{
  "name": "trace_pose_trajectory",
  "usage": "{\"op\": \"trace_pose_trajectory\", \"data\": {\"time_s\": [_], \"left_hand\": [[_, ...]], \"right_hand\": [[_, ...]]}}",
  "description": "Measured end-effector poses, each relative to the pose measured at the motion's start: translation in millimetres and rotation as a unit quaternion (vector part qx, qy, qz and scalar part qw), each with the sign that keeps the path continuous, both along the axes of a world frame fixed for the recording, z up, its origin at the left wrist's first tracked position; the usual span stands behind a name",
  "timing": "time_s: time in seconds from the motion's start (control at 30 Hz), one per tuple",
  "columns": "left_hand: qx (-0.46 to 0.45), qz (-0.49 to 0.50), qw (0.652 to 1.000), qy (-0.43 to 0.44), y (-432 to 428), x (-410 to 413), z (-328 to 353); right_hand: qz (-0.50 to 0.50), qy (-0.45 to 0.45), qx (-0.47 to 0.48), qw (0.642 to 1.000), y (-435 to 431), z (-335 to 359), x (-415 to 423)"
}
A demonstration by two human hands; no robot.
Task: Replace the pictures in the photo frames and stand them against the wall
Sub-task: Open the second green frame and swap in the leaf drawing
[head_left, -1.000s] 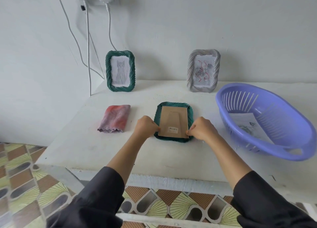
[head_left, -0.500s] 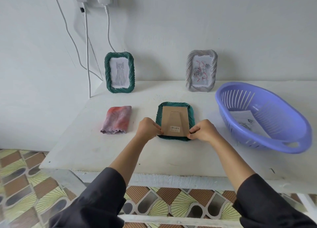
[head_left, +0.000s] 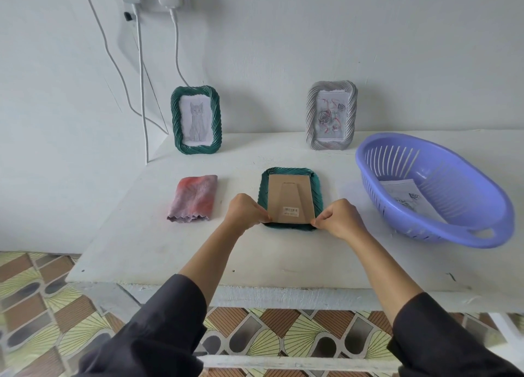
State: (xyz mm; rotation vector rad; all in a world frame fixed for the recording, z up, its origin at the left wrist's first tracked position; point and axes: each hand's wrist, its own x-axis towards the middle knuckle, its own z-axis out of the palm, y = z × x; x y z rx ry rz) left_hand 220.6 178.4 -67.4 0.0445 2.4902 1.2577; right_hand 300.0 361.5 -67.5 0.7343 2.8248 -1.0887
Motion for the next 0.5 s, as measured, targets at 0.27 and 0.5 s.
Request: {"op": "trace_pose_trajectory", "data": {"time_s": [0.27,0.5], "left_hand": [[-0.042,-0.062,0.996,0.042,-4.2,-0.2,3.3],[-0.109,-0.127,0.977,0.136,-6.2,0.1,5.3]], "right_hand": [[0.045,0.0,0.063,0.997,0.9,3.4,3.7],[0.089,0.067,0.185,0.976,-3.5,1.8,5.8]]}}
